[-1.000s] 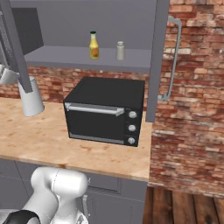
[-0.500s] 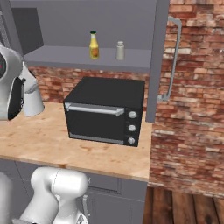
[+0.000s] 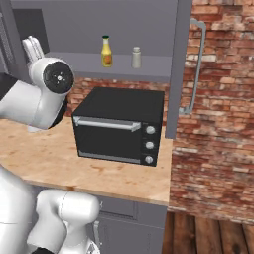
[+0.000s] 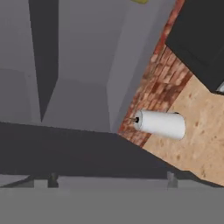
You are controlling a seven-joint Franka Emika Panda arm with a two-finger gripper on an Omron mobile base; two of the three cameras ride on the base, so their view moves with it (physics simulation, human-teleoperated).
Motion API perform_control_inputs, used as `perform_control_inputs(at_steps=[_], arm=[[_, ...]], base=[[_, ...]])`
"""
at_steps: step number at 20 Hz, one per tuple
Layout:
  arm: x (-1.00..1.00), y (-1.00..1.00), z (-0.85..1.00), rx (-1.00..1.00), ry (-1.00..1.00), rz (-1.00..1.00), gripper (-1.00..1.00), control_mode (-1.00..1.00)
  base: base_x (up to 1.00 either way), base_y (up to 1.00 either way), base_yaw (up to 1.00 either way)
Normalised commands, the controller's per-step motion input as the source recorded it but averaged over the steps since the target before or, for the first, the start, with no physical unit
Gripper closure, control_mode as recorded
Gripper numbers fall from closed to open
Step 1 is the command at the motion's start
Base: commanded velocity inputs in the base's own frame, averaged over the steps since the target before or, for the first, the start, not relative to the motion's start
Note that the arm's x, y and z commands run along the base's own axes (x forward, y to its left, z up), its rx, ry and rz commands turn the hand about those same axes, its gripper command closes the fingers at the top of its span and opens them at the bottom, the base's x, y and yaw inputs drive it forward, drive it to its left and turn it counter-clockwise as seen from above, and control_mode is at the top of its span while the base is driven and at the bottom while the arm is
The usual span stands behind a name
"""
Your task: Move the mustard and shaker from the cabinet to the dining counter.
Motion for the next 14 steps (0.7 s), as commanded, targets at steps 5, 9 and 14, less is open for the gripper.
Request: perform_control_inputs(at_steps=[5,9,14], arm=[[0.61,0.06,0.00,0.11,0.12,0.27,-1.00,-1.00],[0.33,0.33,0.00,-0.02,0.06,0.36,-1.00,-1.00],[0.34,0.47,-0.08,-0.11,0.00,0.30,-1.00,-1.00]], base=[[0.00,0.00,0.00],[0.00,0.00,0.00],[0.00,0.00,0.00]])
